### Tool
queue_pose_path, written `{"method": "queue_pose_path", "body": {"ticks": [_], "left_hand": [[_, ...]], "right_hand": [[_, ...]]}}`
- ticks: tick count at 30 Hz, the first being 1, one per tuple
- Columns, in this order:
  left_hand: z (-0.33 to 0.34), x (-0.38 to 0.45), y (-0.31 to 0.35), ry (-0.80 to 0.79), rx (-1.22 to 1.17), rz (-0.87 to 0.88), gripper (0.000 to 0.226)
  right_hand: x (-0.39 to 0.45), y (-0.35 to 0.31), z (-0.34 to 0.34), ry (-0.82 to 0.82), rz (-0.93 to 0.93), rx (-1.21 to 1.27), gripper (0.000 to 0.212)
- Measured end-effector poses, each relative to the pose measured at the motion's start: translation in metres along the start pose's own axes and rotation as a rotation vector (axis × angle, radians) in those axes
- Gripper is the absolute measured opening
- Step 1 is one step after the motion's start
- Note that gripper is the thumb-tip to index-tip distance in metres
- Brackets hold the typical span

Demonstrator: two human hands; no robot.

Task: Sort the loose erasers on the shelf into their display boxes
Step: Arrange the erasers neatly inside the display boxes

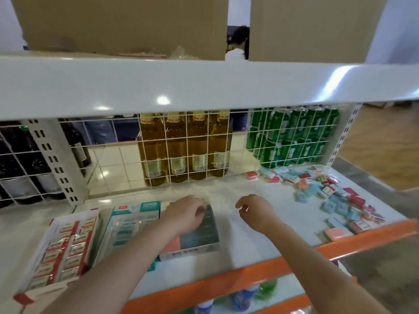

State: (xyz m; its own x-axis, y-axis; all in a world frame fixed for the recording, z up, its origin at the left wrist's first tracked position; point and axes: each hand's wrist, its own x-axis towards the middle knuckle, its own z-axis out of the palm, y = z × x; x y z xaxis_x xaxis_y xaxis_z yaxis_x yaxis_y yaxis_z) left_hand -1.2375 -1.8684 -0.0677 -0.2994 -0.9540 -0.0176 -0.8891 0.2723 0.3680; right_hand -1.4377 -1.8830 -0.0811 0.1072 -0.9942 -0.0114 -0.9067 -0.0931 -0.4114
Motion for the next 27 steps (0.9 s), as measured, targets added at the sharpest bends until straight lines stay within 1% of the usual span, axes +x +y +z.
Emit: {"method": "queue_pose_path", "body": {"ticks": [7,11,14,20,24,27], "left_hand": [[0.032,0.048,0.054,-0.095,0.014,0.077,0.033],[0.051,0.069,0.080,-0.119,0.002,0.110,0.034],[0.063,0.083,0.097,-0.122,0.036,0.142,0.037],[0.081,0.113,0.133,-0.161,0.137,0.319,0.054],[0.099,0.135,0.156,-0.237,0.166,0.301,0.065],[0.108,0.150,0.171,-0.286,0.199,0.264,0.068]], "right_hand": [[-0.010,0.076,-0.025,0.017,0.113,-0.023,0.029],[-0.010,0.112,-0.037,0.034,0.159,-0.027,0.031],[-0.006,0.135,-0.048,0.060,0.224,-0.026,0.033],[0.000,0.177,-0.068,0.132,0.319,-0.011,0.035],[0.002,0.196,-0.075,0.137,0.334,-0.017,0.035],[0.001,0.208,-0.077,0.153,0.338,-0.011,0.036]]}}
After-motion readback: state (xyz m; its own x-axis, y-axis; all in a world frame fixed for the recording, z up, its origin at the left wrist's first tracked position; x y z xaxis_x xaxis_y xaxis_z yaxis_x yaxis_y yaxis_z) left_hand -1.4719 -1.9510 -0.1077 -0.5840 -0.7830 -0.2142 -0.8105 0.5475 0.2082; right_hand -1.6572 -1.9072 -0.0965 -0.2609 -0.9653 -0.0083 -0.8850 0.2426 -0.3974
